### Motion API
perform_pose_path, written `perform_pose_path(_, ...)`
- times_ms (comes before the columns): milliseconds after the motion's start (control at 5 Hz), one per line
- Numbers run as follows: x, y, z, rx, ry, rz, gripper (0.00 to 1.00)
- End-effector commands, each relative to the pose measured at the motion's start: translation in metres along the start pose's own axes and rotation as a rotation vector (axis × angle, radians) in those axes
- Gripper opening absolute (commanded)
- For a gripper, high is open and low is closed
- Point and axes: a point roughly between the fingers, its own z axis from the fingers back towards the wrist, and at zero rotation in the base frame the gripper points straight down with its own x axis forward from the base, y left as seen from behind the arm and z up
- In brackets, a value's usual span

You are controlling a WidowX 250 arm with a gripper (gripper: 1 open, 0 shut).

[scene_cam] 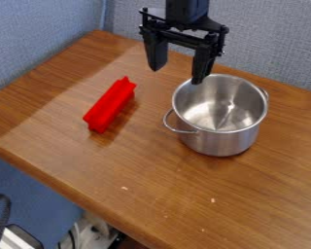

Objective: Put the red object in the metal pot

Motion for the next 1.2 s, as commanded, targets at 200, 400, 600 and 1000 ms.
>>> perform_pose_path(200, 0.007, 0.019, -0.012, 0.031, 0.022, 0.047, 1.0)
perform_pose_path(400, 0.006, 0.033, -0.013, 0.041, 0.023, 0.03, 1.0)
perform_pose_path(600, 0.011, 0.035, -0.024, 0.044, 0.039, -0.011, 1.0)
perform_pose_path(1000, 0.016, 0.08, -0.044, 0.081, 0.028, -0.002, 1.0)
